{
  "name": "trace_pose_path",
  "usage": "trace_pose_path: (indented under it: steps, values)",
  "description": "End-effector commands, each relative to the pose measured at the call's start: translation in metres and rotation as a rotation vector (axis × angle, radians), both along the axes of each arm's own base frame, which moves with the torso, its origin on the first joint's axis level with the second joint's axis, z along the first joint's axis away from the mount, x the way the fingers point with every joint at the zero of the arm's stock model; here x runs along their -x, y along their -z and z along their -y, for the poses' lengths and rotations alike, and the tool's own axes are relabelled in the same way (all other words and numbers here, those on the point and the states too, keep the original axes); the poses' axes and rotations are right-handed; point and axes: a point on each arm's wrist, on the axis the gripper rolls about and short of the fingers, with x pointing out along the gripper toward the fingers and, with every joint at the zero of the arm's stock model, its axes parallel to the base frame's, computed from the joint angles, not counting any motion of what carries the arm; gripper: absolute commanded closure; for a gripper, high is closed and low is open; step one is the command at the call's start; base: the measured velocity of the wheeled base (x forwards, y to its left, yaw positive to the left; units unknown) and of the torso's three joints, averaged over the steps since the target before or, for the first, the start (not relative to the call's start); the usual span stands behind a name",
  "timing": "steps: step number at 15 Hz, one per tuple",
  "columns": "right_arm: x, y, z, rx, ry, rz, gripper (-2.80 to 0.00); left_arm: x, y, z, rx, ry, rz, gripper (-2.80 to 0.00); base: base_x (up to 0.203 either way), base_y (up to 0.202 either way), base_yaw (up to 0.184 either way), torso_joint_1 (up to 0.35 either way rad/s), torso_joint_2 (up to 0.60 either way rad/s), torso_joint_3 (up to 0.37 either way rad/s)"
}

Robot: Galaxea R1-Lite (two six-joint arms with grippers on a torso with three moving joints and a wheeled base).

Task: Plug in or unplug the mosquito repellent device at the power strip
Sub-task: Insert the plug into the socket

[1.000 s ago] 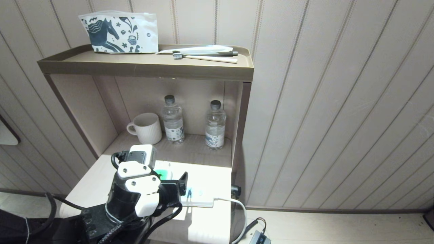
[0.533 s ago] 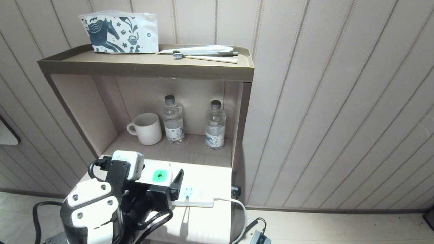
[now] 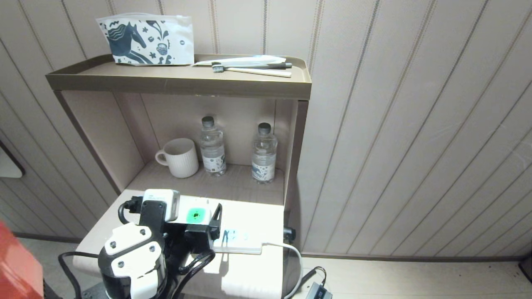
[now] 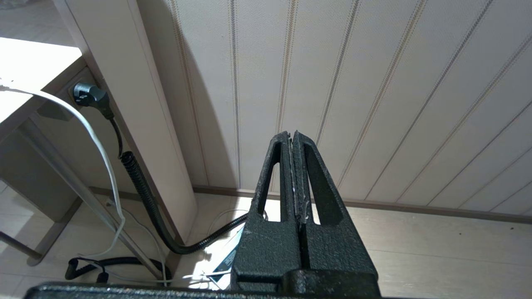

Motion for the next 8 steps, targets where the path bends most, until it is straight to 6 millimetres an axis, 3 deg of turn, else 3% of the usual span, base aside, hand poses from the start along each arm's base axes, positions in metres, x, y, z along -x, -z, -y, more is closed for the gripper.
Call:
trace_pose_path:
  steps: [1, 8]
  values:
    - [0.000, 0.000, 0.000, 0.000, 0.000, 0.002, 0.00, -0.002, 0.010, 0.004, -0.015, -0.005, -0.013, -2.80, 0.000, 0.000, 0.000, 0.000, 0.00, 0.000]
    - [0.000, 0.000, 0.000, 0.000, 0.000, 0.001, 0.00, 0.000, 0.024, 0.007, -0.013, -0.050, -0.015, -2.80, 0.000, 0.000, 0.000, 0.000, 0.00, 0.000]
